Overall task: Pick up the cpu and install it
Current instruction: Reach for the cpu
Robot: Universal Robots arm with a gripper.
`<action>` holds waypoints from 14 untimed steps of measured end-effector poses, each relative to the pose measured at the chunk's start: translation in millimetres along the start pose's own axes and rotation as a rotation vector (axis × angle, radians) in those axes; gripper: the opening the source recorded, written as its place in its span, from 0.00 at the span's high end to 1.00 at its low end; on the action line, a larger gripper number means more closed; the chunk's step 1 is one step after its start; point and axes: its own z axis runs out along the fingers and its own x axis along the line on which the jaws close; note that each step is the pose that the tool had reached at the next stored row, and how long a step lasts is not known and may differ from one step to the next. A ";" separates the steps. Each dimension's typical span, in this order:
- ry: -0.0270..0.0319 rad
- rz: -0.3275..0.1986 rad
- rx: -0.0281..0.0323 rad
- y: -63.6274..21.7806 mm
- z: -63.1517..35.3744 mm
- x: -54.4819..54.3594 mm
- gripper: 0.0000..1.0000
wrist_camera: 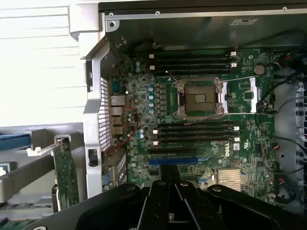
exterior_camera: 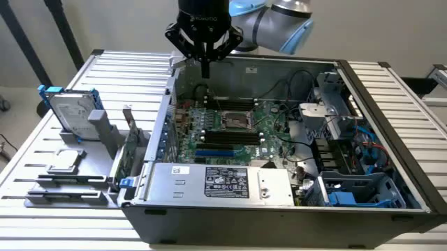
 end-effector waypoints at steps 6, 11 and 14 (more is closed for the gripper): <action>0.0000 0.000 0.0000 0.0 0.0 0.0 0.89; 0.0000 0.000 0.0000 0.0 0.0 0.2 0.89; 0.0001 0.000 0.0002 -1.0 -0.3 9.8 0.89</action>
